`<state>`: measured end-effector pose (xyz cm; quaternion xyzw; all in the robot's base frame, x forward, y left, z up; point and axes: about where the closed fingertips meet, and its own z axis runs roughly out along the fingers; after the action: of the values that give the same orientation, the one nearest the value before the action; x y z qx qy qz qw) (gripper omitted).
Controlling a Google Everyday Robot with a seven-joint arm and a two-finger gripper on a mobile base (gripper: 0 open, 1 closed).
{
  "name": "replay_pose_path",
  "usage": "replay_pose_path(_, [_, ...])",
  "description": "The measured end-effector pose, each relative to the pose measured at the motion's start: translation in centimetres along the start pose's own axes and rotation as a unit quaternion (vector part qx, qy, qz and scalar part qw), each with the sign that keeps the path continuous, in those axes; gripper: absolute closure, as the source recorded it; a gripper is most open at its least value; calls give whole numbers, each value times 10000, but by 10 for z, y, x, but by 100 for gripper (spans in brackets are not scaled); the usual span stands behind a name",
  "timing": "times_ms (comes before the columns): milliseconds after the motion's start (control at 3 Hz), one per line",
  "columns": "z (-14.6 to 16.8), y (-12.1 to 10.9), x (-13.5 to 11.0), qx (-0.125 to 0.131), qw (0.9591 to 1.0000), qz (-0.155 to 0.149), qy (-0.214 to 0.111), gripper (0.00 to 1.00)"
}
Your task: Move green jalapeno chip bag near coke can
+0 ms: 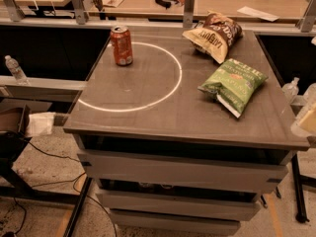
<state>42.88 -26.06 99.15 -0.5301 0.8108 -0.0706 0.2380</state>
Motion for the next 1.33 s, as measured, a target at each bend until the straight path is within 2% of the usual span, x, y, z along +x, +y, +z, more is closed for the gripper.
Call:
replay_pose_path(333, [2, 0, -2, -5, 10000, 47, 31, 0])
replay_pose_path(667, [22, 1, 0, -264, 9981, 553, 38, 0])
replay_pose_path(1000, [46, 2, -4, -460, 9939, 999, -52, 0])
replay_pose_path(1333, [70, 3, -6, -421, 9925, 1128, -229, 0])
